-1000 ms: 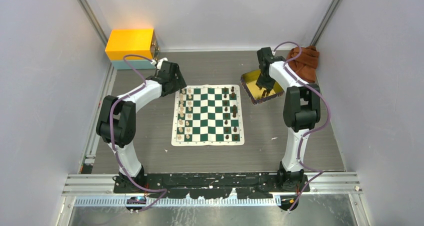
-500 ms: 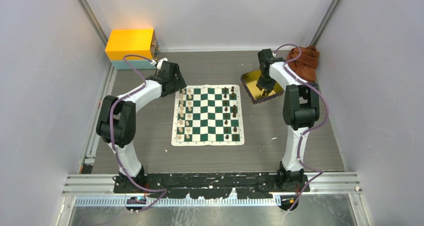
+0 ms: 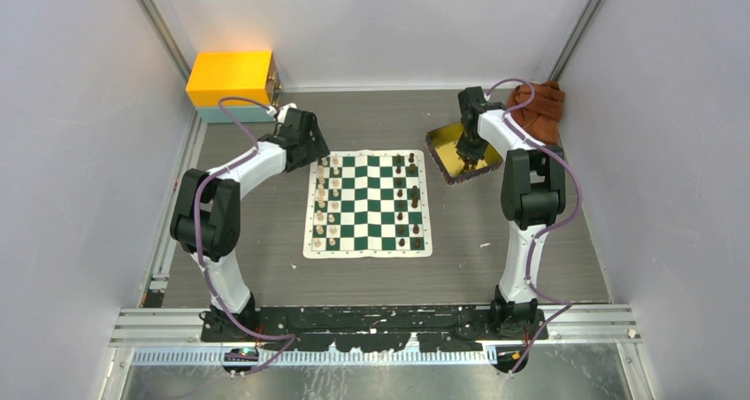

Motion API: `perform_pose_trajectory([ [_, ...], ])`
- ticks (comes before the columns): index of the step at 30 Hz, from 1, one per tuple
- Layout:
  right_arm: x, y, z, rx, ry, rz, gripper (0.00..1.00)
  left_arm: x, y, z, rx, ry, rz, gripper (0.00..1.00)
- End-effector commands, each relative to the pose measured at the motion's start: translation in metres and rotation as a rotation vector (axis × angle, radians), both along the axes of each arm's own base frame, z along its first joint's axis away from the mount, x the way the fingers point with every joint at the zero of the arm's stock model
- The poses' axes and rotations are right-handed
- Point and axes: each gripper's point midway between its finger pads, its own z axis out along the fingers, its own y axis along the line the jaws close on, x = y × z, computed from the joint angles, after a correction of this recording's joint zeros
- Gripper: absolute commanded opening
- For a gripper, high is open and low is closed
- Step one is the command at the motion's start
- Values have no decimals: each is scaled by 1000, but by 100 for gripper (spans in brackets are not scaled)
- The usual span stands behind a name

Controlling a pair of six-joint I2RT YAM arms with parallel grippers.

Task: Set up the chess pieces on the board
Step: Pick up the chess piece from the storage box.

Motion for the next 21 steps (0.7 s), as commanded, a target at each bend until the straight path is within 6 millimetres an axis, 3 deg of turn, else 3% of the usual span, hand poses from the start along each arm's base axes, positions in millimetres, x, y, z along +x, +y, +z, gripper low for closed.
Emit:
perform_pose_trajectory([
  [1,7,0,6,9,-39,-10,1,11,1,23,-7,-63,-1,77],
  [11,26,22,27,146,-162,5,1,10,1,24,-8,-63,-1,77],
  [21,38,38,27,269,-239,-33,1,8,2,23,-5,-62,0,77],
])
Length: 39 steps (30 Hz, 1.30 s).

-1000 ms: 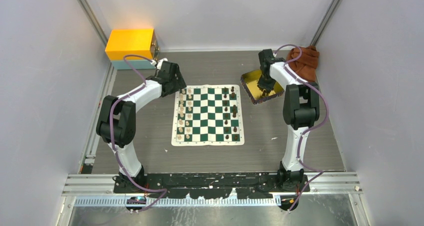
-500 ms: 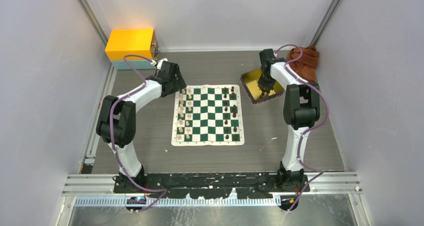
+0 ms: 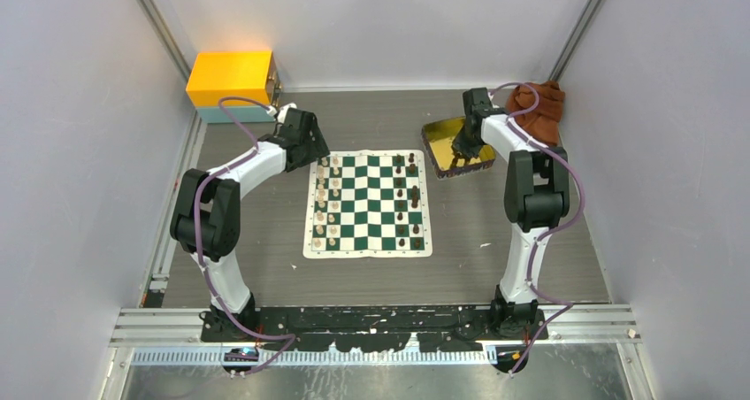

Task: Set up the chess pieces on the board
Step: Pick up the chess piece from the storage box.

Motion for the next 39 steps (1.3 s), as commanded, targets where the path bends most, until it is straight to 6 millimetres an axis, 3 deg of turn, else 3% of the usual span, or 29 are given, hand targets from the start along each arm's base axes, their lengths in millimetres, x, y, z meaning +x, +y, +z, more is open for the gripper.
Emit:
perform_pose_trajectory([
  [1,17,13,26,106,-122,-31,1,8,2,24,-5,-64,1,77],
  [9,20,10,36,123,-220,-50,1,7,3,23,-4,-62,1,77],
  [27,37,-16,80,-99,-397,25,1,9,-1,23,-27,-61,1,77],
  [33,41,19,119,-138,-411,173,1,10,-2,23,-28,-60,2,77],
  [39,21,65,137,-168,-329,318,1,11,-2,25,-30,-61,3,77],
])
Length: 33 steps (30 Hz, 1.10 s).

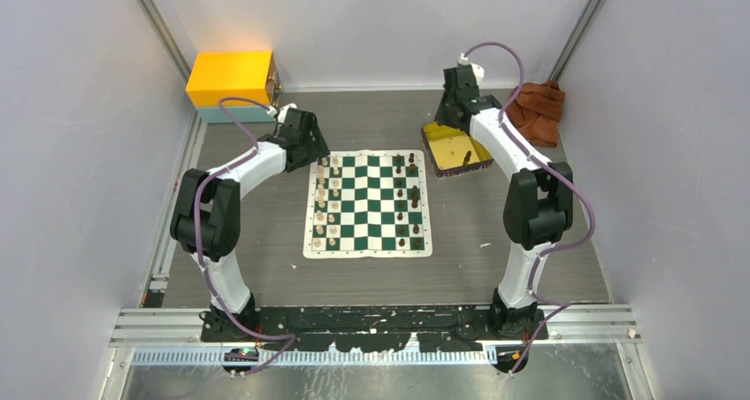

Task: Set up the chess pieces on the board
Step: Pick up the chess piece from the storage box, then place the chess piece on the chessboard.

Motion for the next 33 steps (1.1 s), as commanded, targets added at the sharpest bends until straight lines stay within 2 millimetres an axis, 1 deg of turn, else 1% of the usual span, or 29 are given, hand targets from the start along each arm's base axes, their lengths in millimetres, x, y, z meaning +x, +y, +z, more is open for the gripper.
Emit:
perform_pose_trajectory([
  [1,-19,27,35,-63,26,96,1,11,-1,26,-22,-65,6,77],
  [3,-27,33,34,-73,69,110,1,11,-1,26,-23,-66,5,77],
  [9,-60,53,17,-137,193,185,1,10,-1,26,-22,-64,3,77],
  [12,-76,66,8,-170,231,228,1,10,-1,25,-23,-63,2,77],
  [17,-94,82,-7,-178,258,267,1,10,-2,23,-26,-60,1,77],
  [22,-102,88,-20,-169,271,279,1,10,-2,22,-25,-58,-1,77],
  [33,-106,99,-58,-116,289,314,1,9,1,19,-7,-51,-3,77],
])
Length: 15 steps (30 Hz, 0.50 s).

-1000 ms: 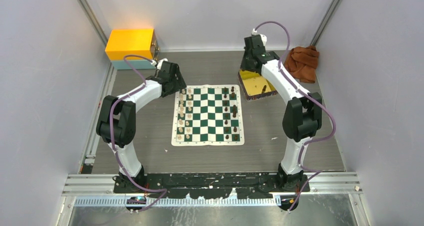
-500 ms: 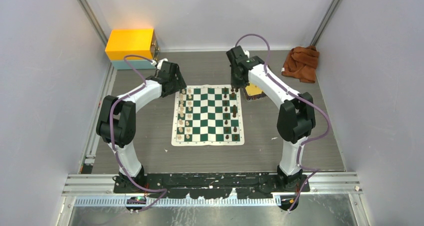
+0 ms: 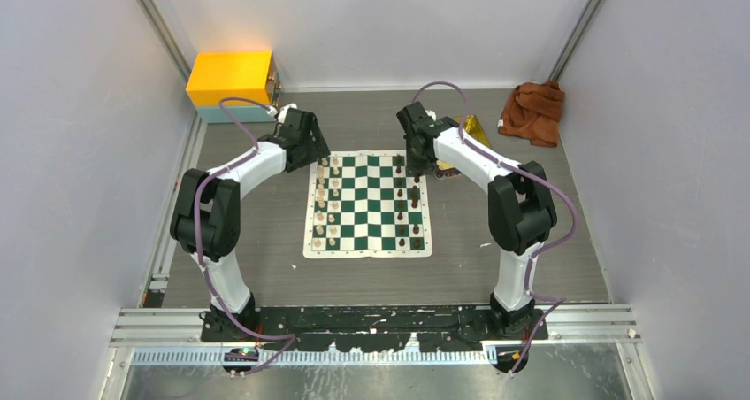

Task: Set up the chess pieces on the board
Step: Place the chess piece on the chessboard.

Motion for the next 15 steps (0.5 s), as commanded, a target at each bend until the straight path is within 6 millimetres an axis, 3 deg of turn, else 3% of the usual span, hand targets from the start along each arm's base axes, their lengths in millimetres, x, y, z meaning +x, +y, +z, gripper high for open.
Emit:
perform_pose_trajectory([
  [1,12,13,4,70,-62,9,1,9,3,18,-2,-52,3,77],
  [15,19,17,-21,85,-62,13,1,12,5,17,4,-48,3,77],
])
